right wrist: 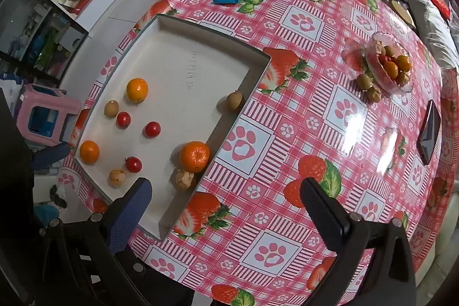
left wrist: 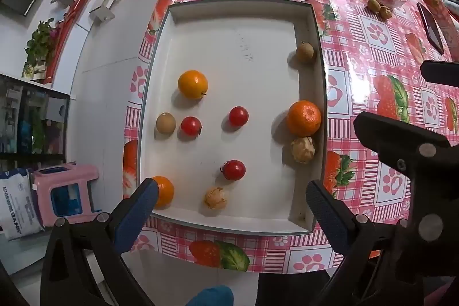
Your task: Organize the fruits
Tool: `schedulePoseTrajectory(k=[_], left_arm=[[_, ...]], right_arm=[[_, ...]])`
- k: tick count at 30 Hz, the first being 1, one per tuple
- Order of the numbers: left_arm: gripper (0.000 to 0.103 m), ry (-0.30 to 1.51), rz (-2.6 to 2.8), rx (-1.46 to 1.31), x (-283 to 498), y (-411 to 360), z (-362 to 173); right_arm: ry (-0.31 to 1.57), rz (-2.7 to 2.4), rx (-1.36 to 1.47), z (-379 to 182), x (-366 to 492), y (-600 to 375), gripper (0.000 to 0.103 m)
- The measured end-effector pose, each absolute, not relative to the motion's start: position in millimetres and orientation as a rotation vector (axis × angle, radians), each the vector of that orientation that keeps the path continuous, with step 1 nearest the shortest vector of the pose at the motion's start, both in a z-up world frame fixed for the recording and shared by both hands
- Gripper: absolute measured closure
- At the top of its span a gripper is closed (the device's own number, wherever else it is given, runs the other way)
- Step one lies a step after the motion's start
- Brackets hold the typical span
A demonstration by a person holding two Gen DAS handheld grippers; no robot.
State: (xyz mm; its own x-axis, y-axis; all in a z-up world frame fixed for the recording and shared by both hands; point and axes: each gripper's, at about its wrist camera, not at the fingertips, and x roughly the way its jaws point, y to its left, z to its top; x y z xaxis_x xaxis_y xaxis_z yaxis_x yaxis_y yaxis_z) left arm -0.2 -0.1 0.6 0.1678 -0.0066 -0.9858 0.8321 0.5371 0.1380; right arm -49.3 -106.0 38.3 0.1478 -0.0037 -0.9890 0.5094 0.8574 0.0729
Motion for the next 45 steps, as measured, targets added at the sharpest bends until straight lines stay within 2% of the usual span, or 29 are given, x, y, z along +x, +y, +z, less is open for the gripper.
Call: schedulePoseTrajectory(k=[9, 28, 45], left_arm=[[0.000, 1.286, -0.744, 0.863, -13, -17, -3], [0.000, 1.221, -0.858, 1.001, -93, -82, 1], [0.000, 1.202, -0.879, 1.047, -109, -106, -2]], right_arm=[[1.379, -0.430, 0.496, 35, -72, -119, 0.000], [1.267, -0.584, 0.672, 38, -167, -185, 0.000], [1.248, -0.620, 0.715, 35, -192, -204, 0.000]])
